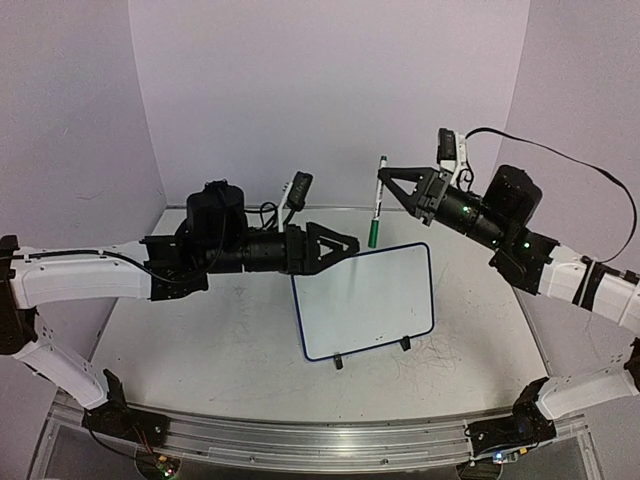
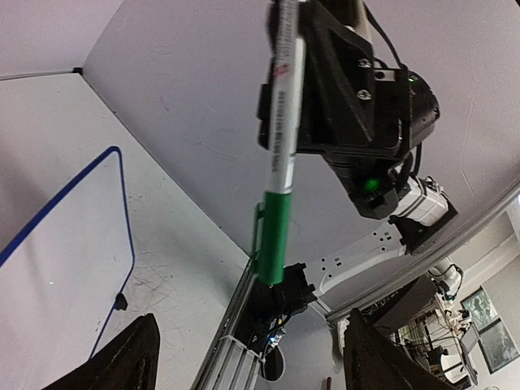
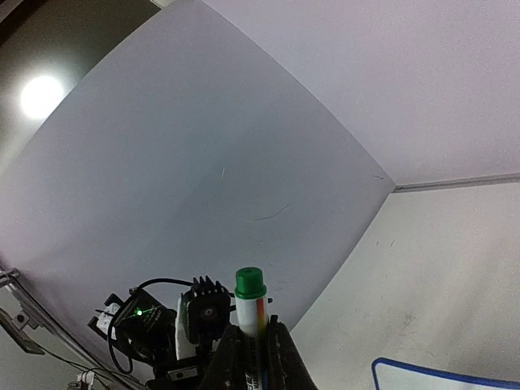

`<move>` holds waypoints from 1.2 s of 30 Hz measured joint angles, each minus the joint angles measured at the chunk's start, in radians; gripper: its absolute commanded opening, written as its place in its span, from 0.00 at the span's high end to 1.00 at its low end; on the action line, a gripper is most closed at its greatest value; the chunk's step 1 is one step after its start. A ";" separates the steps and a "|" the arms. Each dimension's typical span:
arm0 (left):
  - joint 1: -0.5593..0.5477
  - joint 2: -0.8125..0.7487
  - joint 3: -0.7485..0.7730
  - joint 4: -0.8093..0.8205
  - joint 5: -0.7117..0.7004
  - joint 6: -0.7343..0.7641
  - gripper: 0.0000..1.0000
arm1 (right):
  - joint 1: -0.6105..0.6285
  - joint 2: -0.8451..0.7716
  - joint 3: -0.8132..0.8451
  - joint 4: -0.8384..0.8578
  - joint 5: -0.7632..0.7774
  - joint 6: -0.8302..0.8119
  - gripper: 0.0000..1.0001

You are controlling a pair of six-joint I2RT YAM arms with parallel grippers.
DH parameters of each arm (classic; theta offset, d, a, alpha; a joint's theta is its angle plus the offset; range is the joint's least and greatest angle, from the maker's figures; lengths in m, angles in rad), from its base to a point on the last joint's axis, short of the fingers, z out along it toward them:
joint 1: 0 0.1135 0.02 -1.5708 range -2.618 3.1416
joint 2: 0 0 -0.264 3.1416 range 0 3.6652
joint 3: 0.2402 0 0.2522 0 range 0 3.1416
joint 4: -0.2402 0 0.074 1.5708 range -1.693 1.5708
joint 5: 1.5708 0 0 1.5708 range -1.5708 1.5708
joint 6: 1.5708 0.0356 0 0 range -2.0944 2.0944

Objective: Write a sentence on the whiteboard
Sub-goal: Pass from the right arm to the left

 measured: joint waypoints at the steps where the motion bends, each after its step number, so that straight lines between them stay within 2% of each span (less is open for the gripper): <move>1: -0.019 0.004 0.001 0.010 -0.008 0.014 0.28 | 0.010 0.006 -0.009 0.021 0.001 0.020 1.00; 4: -0.047 0.006 0.000 0.030 -0.040 0.046 0.30 | 0.033 0.028 -0.016 0.069 0.006 0.068 1.00; 7: -0.047 0.008 0.001 0.054 -0.059 0.061 0.37 | 0.052 0.034 -0.018 0.102 0.022 0.099 1.00; 22: -0.047 0.050 0.026 0.096 -0.058 0.074 0.79 | 0.096 0.052 -0.029 0.169 0.050 0.140 1.00; 27: -0.048 0.031 0.025 0.094 -0.062 0.069 0.83 | 0.105 0.052 -0.036 0.185 0.059 0.146 1.00; 34: -0.049 -0.003 0.006 0.087 -0.083 0.057 1.00 | 0.121 0.052 -0.037 0.216 0.070 0.147 1.00; 36: -0.049 -0.012 -0.002 0.087 -0.088 0.057 1.00 | 0.124 0.052 -0.038 0.217 0.071 0.147 1.00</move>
